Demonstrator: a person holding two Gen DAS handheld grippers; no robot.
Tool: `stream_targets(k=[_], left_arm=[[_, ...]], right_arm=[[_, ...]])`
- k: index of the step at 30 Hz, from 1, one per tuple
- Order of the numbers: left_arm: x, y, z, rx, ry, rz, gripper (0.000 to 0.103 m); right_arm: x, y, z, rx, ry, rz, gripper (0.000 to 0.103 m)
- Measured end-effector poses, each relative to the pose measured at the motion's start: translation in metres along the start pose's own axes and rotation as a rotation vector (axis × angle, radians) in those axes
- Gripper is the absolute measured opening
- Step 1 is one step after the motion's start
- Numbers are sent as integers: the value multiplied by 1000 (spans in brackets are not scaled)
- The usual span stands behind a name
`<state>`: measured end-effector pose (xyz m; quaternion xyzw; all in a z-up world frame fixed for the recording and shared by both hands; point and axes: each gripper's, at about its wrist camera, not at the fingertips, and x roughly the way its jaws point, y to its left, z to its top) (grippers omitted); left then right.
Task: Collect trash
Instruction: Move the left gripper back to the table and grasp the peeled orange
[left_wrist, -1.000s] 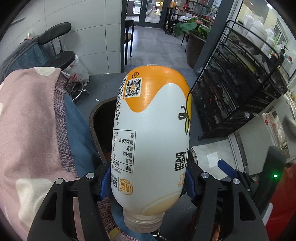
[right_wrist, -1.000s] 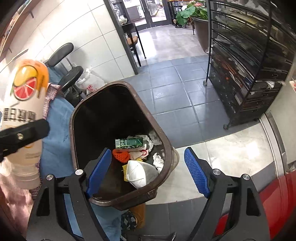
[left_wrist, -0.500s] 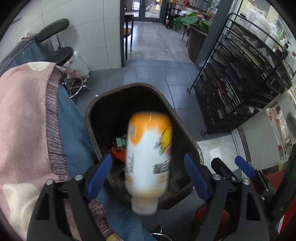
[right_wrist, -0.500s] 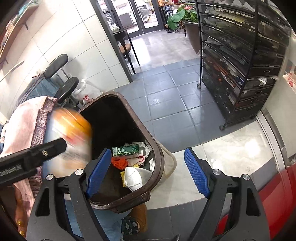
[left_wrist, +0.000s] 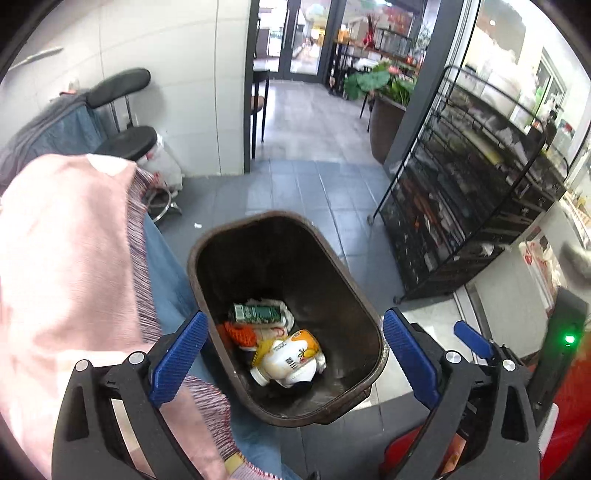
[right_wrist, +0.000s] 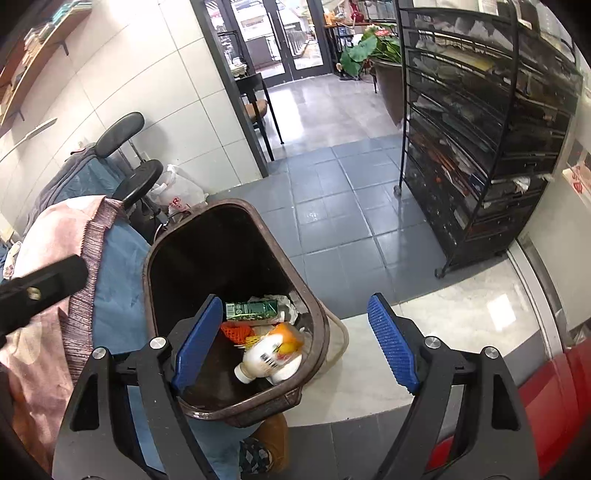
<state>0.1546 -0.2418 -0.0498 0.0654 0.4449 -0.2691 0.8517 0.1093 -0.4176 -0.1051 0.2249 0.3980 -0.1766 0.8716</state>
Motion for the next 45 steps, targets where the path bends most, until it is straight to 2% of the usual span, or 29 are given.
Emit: stream_targets(k=[9, 13, 19, 21, 27, 31, 33, 37, 41, 45], left_arm=[[-64, 12, -7, -11, -155, 32, 97], [-90, 23, -17, -21, -215, 53, 97], [-124, 54, -40, -82, -285, 137, 97], [-133, 66, -50, -108, -299, 180, 97], [-157, 110, -78, -158, -306, 388, 97], [-178, 151, -96, -239, -315, 518, 97], [-183, 170, -104, -283, -305, 569, 97], [-187, 221, -119, -375, -236, 653, 97], [-182, 263, -126, -413, -160, 686, 97], [-160, 293, -120, -381, -61, 682, 97]], right_arm=[[-35, 37, 7, -110, -117, 92, 80], [-40, 56, 9, -133, -95, 185, 80], [-48, 84, 6, -171, -83, 267, 81], [-50, 95, 5, -185, -83, 292, 81], [-60, 126, 3, -246, -80, 357, 86], [-67, 155, 1, -304, -76, 408, 87], [-70, 169, -1, -329, -63, 434, 88], [-77, 195, -8, -377, -53, 482, 88], [-84, 221, -12, -433, -46, 516, 89], [-83, 254, -15, -494, -4, 542, 90]])
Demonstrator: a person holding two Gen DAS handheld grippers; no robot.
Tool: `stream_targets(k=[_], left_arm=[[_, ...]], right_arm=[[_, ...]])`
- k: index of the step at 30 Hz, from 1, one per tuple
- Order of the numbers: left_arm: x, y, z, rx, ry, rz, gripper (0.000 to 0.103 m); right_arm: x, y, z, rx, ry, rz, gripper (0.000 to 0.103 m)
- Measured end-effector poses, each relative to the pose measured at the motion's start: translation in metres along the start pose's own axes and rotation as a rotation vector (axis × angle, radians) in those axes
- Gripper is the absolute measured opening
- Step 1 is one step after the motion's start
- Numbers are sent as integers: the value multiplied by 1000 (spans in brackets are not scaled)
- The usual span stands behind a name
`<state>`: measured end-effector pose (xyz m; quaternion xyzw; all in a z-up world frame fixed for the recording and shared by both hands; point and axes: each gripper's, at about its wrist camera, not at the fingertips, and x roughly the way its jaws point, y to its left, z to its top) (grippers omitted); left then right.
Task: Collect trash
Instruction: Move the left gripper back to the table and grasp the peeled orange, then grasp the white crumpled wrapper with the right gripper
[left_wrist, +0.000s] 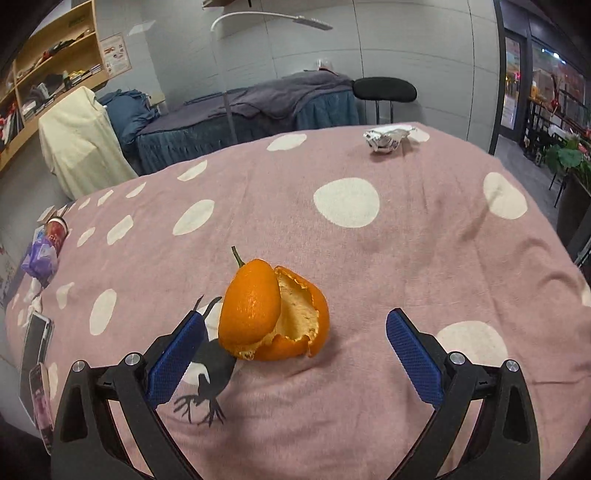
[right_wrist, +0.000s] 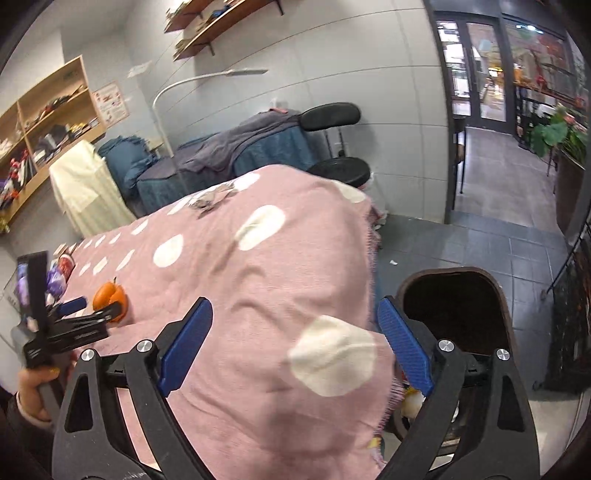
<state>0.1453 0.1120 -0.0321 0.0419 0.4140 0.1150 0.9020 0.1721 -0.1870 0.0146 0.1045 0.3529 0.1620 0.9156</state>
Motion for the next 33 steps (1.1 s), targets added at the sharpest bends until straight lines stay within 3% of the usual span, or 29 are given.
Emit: stream_targets(k=[4, 6, 9, 11, 14, 19, 26, 33], left_arm=[[23, 0, 5, 40, 37, 18, 96], [31, 1, 8, 54, 59, 17, 90], [41, 3, 10, 55, 102, 10, 76], [42, 9, 10, 39, 115, 4, 60], [35, 19, 12, -19, 105, -45, 50], [17, 19, 17, -50, 59, -90, 45], [-11, 6, 36, -174, -115, -200, 44], [11, 13, 25, -213, -105, -211, 44]], right_arm=[[19, 25, 9, -58, 52, 28, 90], [30, 37, 16, -84, 66, 48, 90], [47, 58, 26, -140, 90, 67, 90], [59, 68, 33, -159, 111, 77, 90], [79, 78, 43, -171, 139, 87, 90], [112, 93, 60, -177, 168, 86, 90], [169, 111, 104, -114, 181, 122, 90], [243, 131, 148, -7, 231, 148, 90]])
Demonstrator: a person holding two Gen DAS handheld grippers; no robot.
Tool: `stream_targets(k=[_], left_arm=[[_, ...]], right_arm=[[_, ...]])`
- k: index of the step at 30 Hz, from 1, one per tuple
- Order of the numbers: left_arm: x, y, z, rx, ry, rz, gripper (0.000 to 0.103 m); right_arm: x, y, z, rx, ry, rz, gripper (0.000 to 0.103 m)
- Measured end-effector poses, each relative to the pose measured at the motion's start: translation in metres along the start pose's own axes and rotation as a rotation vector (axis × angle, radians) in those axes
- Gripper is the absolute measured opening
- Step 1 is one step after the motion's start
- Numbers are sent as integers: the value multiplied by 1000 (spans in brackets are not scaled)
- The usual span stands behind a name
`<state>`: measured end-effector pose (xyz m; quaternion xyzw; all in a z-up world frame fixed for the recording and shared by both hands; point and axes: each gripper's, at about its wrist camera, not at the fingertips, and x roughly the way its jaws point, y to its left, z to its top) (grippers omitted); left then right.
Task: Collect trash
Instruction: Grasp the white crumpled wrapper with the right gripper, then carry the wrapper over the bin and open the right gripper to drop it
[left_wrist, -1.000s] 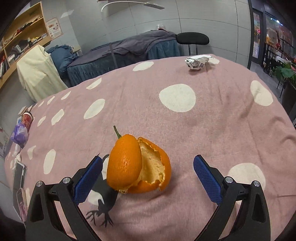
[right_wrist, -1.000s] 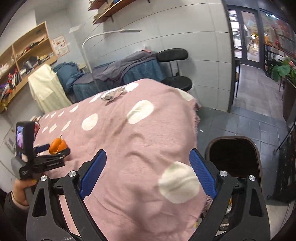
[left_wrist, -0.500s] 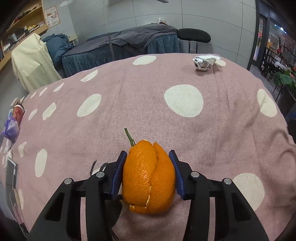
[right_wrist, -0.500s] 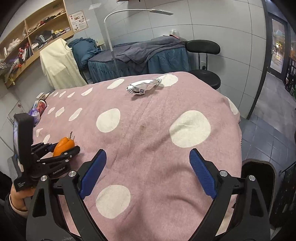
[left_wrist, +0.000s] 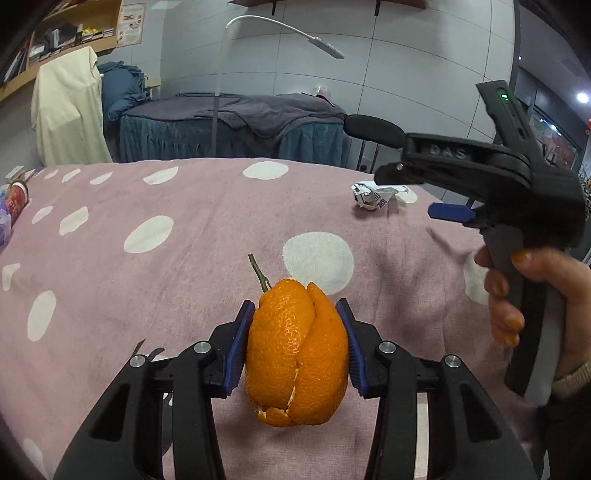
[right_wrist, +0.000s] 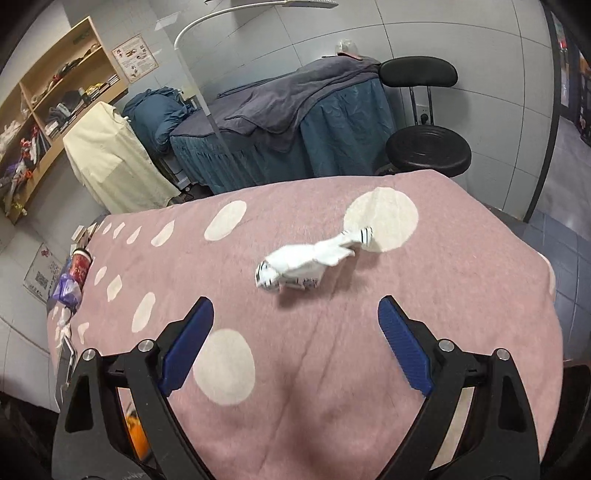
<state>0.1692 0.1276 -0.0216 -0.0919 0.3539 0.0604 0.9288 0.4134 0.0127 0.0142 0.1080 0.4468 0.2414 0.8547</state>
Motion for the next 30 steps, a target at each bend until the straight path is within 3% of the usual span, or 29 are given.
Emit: stream_targets(k=[2, 6, 11, 23, 30], left_arm=[[-2, 4, 0, -9, -12, -9, 44], [-2, 10, 2, -22, -17, -29, 44], [2, 11, 1, -18, -2, -45, 44], [-3, 5, 0, 13, 1, -53, 44], [-15, -15, -2, 53, 6, -84, 44]], right_arm=[[22, -2, 14, 43, 22, -10, 83], [53, -10, 23, 113, 78, -25, 56], [45, -1, 10, 70, 75, -44, 38], [-40, 12, -35, -31, 13, -11, 36], [-103, 2, -71, -130, -71, -63, 36]])
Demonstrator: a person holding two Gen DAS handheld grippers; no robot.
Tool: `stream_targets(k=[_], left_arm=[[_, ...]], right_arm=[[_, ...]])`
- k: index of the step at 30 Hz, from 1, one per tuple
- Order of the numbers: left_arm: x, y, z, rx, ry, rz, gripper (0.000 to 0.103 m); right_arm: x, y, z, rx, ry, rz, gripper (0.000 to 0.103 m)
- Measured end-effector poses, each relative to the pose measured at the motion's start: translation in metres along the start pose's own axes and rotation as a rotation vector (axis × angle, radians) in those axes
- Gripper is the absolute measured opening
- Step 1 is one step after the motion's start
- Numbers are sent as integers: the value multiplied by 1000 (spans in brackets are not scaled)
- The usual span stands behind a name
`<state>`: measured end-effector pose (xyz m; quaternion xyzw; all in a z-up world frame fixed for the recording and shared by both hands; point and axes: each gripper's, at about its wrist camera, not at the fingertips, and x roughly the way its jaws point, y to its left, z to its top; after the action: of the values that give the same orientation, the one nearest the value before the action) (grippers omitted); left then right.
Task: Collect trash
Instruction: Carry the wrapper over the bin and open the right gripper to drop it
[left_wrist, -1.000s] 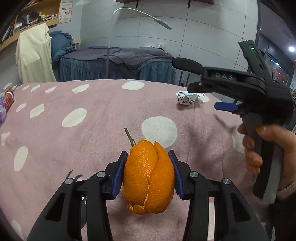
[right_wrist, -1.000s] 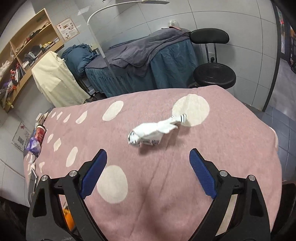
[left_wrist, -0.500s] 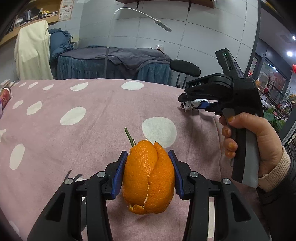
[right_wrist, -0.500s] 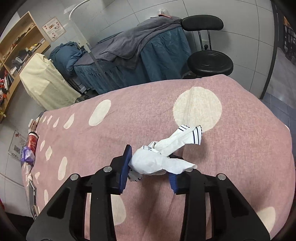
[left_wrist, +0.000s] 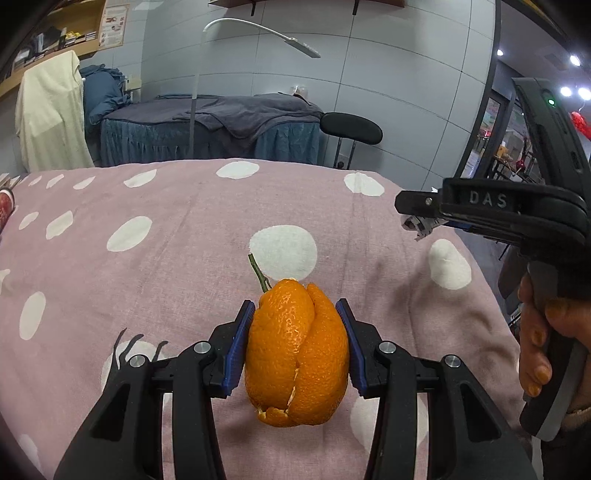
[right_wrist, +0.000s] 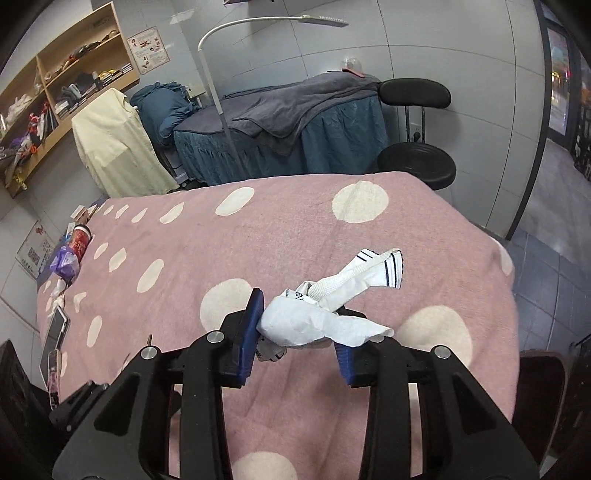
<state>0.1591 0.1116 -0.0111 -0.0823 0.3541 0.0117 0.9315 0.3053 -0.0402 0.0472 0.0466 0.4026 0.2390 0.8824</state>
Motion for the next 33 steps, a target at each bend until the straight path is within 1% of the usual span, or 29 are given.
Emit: stream_targets(k=[3, 6, 10, 13, 17, 20, 24, 30, 33], left_arm=[[-7, -15, -2, 34, 0, -13, 44], [-14, -31, -5, 58, 6, -41, 44], [-23, -56, -10, 94, 14, -84, 44], [-27, -78, -15, 119, 25, -123, 44], [-34, -107, -22, 151, 32, -179, 44], [-37, -126, -26, 169, 39, -210, 44], [-37, -146, -31, 188, 56, -249, 44], [-37, -171, -40, 222, 84, -284, 44], [-34, -182, -43, 232, 102, -302, 44]], right_arm=[[-27, -16, -14, 1, -35, -16, 36], [-54, -34, -29, 16, -68, -43, 36], [-87, -55, -54, 9, -119, -117, 36], [-109, -75, -75, 32, -140, -153, 36], [-133, -106, -105, 80, -159, -227, 36], [-144, -130, -126, 130, -146, -255, 36], [-143, -163, -155, 187, -101, -304, 36], [-122, -211, -193, 284, -19, -367, 36], [-106, -232, -205, 317, 29, -396, 36]])
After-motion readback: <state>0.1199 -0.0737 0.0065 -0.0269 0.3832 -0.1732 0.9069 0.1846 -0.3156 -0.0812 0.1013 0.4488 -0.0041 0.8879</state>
